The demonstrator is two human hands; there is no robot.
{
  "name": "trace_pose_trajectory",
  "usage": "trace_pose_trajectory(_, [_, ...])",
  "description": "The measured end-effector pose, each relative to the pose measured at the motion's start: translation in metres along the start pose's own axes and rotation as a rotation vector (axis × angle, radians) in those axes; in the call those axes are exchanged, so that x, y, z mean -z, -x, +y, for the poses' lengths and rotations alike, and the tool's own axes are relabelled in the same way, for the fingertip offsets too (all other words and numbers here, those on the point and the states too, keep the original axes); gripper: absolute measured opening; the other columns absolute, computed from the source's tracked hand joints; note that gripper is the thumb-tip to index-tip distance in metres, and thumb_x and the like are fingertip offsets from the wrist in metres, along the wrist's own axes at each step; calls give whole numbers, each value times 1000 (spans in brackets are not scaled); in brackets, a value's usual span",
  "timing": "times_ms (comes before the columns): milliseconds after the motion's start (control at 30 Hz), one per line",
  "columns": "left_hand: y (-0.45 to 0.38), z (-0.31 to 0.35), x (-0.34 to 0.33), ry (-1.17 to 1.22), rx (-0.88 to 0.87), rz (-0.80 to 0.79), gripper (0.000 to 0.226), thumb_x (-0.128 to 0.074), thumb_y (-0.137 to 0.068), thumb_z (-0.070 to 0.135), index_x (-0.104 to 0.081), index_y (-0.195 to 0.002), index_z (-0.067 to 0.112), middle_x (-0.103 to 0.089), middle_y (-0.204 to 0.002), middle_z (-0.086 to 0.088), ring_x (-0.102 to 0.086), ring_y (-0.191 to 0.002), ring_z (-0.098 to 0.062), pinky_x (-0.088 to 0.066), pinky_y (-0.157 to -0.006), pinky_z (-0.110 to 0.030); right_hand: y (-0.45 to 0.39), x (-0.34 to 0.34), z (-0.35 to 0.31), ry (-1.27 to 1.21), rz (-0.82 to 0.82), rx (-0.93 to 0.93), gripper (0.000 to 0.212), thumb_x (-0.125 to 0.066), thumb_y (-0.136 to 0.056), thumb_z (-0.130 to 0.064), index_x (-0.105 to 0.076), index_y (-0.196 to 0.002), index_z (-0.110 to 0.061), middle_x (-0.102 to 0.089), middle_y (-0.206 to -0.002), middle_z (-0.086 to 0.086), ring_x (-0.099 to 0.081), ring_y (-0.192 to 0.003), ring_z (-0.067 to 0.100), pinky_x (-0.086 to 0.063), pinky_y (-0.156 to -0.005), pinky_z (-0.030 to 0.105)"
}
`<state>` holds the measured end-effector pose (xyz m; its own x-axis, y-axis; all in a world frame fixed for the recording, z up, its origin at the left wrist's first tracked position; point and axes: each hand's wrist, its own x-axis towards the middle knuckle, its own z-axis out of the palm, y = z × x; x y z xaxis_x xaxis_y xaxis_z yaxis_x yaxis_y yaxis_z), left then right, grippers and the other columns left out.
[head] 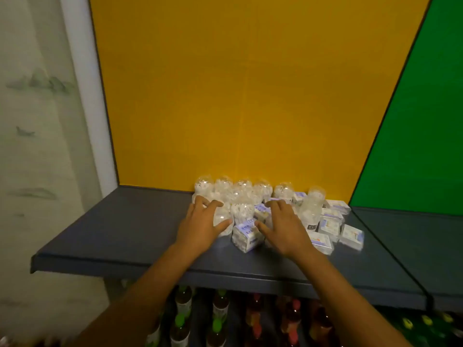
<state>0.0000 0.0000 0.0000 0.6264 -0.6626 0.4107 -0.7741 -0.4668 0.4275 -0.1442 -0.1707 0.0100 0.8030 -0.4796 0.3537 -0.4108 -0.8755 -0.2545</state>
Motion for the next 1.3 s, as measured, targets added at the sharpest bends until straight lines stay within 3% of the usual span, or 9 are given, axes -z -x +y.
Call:
trace_pose_trajectory(200, [7, 8, -24, 14, 87, 126, 65, -65, -74, 64, -40, -127, 34, -36, -126, 0, -50, -112, -25, -53, -75, -40, -3, -13, 3, -42, -38, -14, 45, -49, -96, -47, -43, -132, -21, -51, -129, 5, -47, -117, 24, -41, -92, 38])
trace_pose_trajectory(333, [9, 5, -32, 115, 100, 177, 63, -74, -72, 53, -42, -124, 38, -34, -120, 1, -50, -108, -23, -53, -78, -36, -4, -14, -1, -39, -75, -25, 46, -47, -95, -53, -44, -129, -22, -55, -127, 5, -52, -113, 24, -43, -91, 37])
trace_pose_trajectory(500, [10, -2, -26, 286, 96, 198, 61, -80, -71, 36, -49, -123, 42, -37, -115, 4, -54, -96, -17, -53, -79, -32, -1, -14, -6, 78, -133, -77, 71, -41, -88, -72, -47, -133, -18, -57, -130, 7, -53, -117, 25, -43, -95, 38])
trace_pose_trajectory(633, [14, -9, -8, 522, 85, 251, 61, -80, -73, 28, -50, -123, 46, -44, -117, 8, -52, -102, -6, -46, -82, -19, 2, -15, -13, 112, -151, -102, 84, -37, -80, -82, -49, -131, -16, -58, -128, 9, -53, -115, 27, -43, -95, 38])
trace_pose_trajectory(767, [26, -17, 22, 800, 43, 154, 50, -74, -82, 24, -52, -123, 43, -50, -131, 11, -54, -118, -11, -50, -96, -37, 4, -21, -18, 150, -157, -98, 88, -37, -76, -86, -50, -127, -15, -59, -123, 9, -52, -114, 27, -40, -96, 39])
trace_pose_trajectory(867, [39, -21, 41, 925, 12, 127, 48, -70, -85, 17, -54, -125, 36, -54, -133, 17, -54, -122, -13, -49, -99, -41, 7, -23, -23, 144, -146, -113, 86, -41, -75, -84, -51, -124, -14, -59, -122, 9, -52, -114, 28, -41, -95, 38])
trace_pose_trajectory(967, [50, -28, 52, 1025, 99, 148, 47, -68, -86, 13, -54, -123, 37, -56, -132, 13, -57, -119, -13, -50, -98, -45, 11, -21, -33, 79, -82, -138, 83, -50, -77, -79, -48, -127, -13, -57, -123, 9, -52, -113, 28, -44, -90, 37])
trace_pose_trajectory(1100, [61, -28, 63, 1275, 297, 172, 46, -62, -89, 7, -54, -124, 34, -63, -122, -3, -68, -101, -18, -57, -84, -45, 22, -18, -44, -108, 92, -159, 82, -56, -75, -74, -44, -130, -15, -52, -124, 5, -51, -114, 26, -48, -87, 39])
trace_pose_trajectory(1300, [68, -4, 72, 1387, 346, 167, 45, -67, -83, 14, -53, -123, 30, -70, -112, -4, -69, -98, -21, -54, -87, -51, 41, -3, -44, -368, 311, -209, 83, -76, -72, -56, -40, -134, -13, -46, -128, 7, -48, -118, 29, -46, -92, 42])
